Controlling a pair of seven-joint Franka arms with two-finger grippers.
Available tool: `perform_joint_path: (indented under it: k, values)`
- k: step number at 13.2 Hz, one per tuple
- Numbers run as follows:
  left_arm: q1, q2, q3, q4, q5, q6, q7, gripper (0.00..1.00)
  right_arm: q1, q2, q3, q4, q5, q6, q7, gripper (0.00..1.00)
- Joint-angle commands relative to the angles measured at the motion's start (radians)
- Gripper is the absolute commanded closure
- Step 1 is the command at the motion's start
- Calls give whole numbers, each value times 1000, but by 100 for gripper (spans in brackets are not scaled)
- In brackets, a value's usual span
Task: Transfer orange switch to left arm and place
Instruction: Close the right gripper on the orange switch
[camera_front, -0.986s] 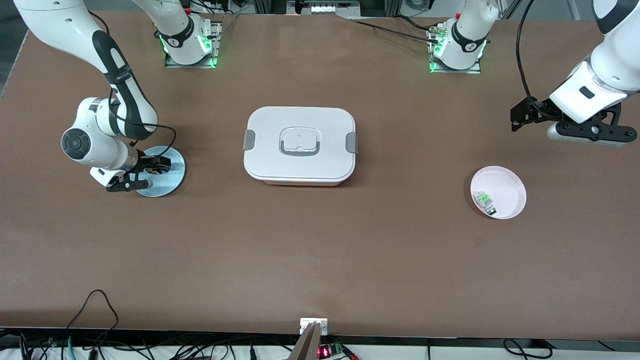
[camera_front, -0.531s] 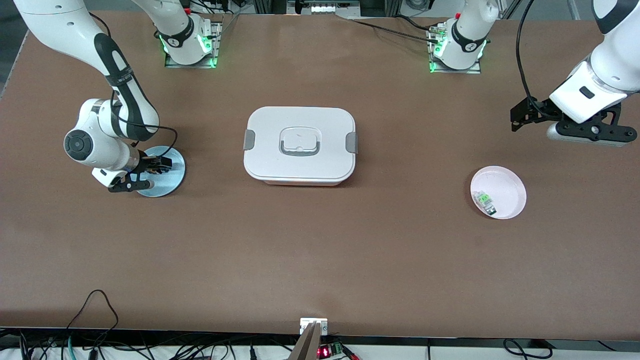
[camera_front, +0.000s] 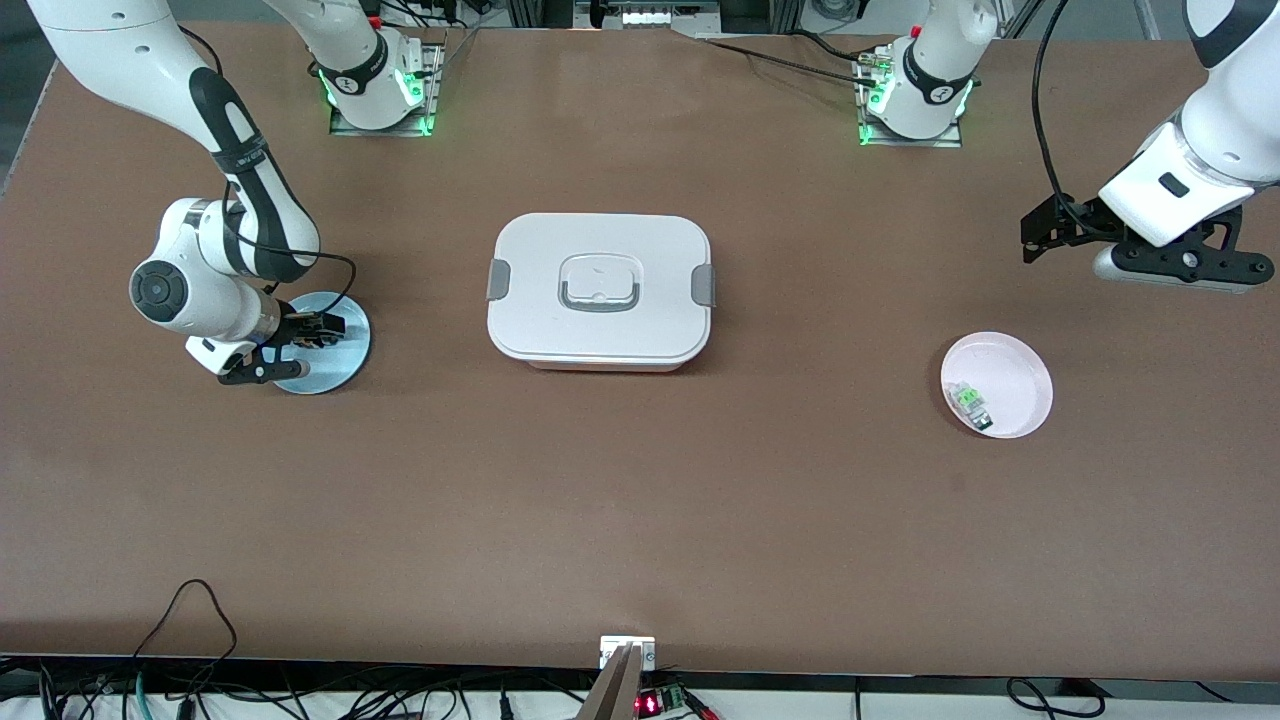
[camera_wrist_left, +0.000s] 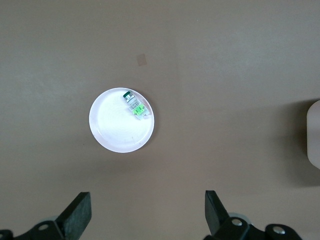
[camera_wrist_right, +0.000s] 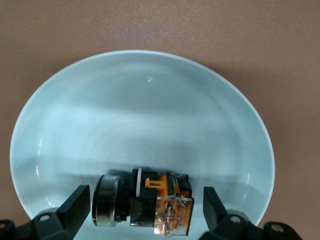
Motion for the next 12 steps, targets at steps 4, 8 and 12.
perform_joint_path:
  k: [4, 8, 12]
  values:
    - [-1, -6, 0, 8, -6, -16, -2, 0, -2, 5, 8, -8, 11, 16, -3, 2]
    - [-1, -6, 1, 8, -6, -16, -2, 0, -2, -1, 9, -7, 11, 0, -4, 45]
    - [-1, -6, 1, 8, -6, -16, -2, 0, -2, -1, 28, -1, 10, -4, -23, 60]
